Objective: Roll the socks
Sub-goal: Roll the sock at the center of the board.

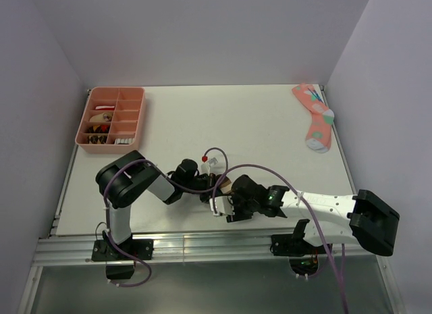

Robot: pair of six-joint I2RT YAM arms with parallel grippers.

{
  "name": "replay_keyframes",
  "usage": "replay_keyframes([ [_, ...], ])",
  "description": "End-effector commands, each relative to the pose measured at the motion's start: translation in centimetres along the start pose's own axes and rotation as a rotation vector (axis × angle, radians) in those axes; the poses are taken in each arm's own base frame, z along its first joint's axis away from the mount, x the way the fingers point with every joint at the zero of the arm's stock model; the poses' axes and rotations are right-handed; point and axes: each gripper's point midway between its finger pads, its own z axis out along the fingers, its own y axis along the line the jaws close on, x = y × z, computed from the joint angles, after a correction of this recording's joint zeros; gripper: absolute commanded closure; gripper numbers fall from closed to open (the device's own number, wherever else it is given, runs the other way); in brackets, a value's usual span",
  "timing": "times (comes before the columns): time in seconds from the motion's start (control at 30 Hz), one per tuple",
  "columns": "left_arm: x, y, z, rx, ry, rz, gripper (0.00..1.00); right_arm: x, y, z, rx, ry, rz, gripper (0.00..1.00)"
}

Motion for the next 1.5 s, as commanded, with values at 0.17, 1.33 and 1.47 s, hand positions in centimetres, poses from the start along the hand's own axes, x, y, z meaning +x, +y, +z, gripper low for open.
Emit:
replay_keyframes([
  [0.17, 5.8, 8.2, -1.7, -0.275, 0.128, -0.162, 1.00, 0.1, 0.4, 1.2, -0.017, 0.000, 0.000, 0.60],
  [1.33, -6.5, 3.1, -8.7, -0.468, -0.575, -0.057, 0.66, 0.7, 2.3, 2.2, -0.218, 0.133, 0.071, 0.81],
  [1.47, -6.6, 3.7, -9.5, -0.526, -0.580, -0.036, 0.63, 0.7, 2.4, 2.2, -0.219, 0.131, 0.069, 0.82],
])
